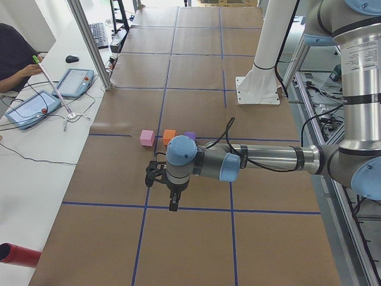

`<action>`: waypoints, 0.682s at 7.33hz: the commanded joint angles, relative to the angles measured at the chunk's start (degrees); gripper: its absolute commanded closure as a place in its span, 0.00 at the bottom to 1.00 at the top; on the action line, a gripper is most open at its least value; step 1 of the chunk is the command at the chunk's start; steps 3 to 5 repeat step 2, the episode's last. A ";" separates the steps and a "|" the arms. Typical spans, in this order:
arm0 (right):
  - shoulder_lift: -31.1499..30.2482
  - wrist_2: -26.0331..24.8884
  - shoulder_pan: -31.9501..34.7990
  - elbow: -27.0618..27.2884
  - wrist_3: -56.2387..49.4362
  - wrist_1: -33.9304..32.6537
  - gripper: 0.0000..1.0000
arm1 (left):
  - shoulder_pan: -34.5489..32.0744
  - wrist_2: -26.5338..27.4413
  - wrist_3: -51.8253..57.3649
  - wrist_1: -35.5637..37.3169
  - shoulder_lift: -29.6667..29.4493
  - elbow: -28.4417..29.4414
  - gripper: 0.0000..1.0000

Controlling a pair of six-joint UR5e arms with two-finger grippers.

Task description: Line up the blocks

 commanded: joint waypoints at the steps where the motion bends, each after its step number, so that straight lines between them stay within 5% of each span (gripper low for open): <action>1: 0.00 0.00 0.00 0.00 0.00 0.00 0.00 | -0.33 -0.25 0.07 0.10 0.97 -0.09 0.00; 5: 0.00 0.00 0.00 0.00 0.00 0.00 0.00 | -0.94 -0.25 0.07 0.10 0.98 -0.10 0.00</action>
